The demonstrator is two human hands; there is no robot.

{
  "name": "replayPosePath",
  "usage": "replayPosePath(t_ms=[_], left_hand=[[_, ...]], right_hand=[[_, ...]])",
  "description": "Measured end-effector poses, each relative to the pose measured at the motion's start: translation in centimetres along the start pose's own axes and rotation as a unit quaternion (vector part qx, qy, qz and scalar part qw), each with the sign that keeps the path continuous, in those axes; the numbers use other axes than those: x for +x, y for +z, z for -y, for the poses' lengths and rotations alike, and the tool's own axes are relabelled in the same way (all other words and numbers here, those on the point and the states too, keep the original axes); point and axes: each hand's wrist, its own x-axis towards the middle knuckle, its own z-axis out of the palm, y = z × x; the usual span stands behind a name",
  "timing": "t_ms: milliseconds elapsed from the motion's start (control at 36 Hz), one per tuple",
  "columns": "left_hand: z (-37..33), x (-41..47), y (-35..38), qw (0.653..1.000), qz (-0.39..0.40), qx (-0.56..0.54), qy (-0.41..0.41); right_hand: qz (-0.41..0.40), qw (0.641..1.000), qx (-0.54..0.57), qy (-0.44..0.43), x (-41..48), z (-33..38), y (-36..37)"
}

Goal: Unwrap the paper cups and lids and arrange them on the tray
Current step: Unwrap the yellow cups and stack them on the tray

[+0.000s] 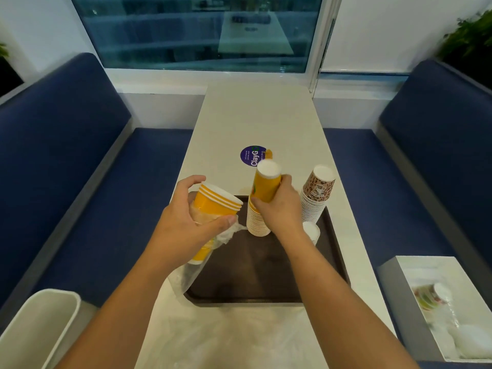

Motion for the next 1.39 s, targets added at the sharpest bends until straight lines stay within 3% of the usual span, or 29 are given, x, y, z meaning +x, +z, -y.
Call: replayPosePath(t_ms=[83, 194, 278, 361, 444, 528, 722, 833, 944, 1056, 1167, 1222, 1306, 1389], left_hand=[[0.0, 0.2, 0.5, 1.000, 0.002, 0.009, 0.001], [0.0, 0.1, 0.5, 1.000, 0.008, 0.016, 0.000], [-0.1, -0.1, 0.4, 1.000, 0.008, 0.017, -0.001], [-0.2, -0.6, 0.4, 1.000, 0.008, 0.019, 0.001], [-0.4, -1.0, 0.3, 1.000, 0.015, 0.015, 0.008], [-0.9, -1.5, 0.0, 1.000, 0.023, -0.003, 0.016], [-1.3, -2.5, -0.5, 1.000, 0.013, 0.000, 0.028], [-1.1, -3.0, -0.6, 0.999, 0.024, 0.013, 0.035], [-1.0, -3.2, -0.6, 0.999, 0.028, 0.013, 0.035], [-1.0, -3.0, -0.8, 0.999, 0.027, 0.006, 0.035], [-0.7, -2.6, -0.8, 0.999, 0.031, 0.003, 0.027], [-0.6, -2.5, -0.5, 0.999, 0.040, 0.005, 0.021], [-0.7, -2.2, -0.1, 1.000, 0.025, -0.003, 0.004], [-0.6, -1.7, 0.0, 1.000, 0.011, -0.008, -0.014]], right_hand=[[0.034, 0.999, 0.008, 0.031, -0.1, -1.3, 0.9], [0.020, 1.000, 0.004, 0.015, 0.0, -1.1, 0.9], [-0.058, 0.998, -0.017, -0.024, -0.9, 0.2, 0.0], [-0.121, 0.985, 0.027, -0.119, -3.0, 2.5, -1.8], [0.015, 0.976, 0.100, -0.193, -5.3, 5.0, -4.0], [0.168, 0.950, 0.064, -0.256, -6.7, 6.6, -5.2], [0.264, 0.937, 0.106, -0.204, -7.4, 8.4, -6.6], [0.152, 0.960, 0.137, -0.194, -5.7, 8.4, -7.1], [0.107, 0.962, 0.068, -0.240, -4.6, 8.1, -7.6], [0.181, 0.924, 0.016, -0.337, -4.7, 7.6, -8.3], [0.234, 0.875, -0.163, -0.391, -4.5, 6.8, -8.0], [0.189, 0.869, -0.219, -0.402, -3.9, 6.4, -7.7], [0.026, 0.886, -0.190, -0.422, -2.4, 5.6, -7.9], [-0.071, 0.951, -0.048, -0.296, -1.7, 5.4, -7.9]])
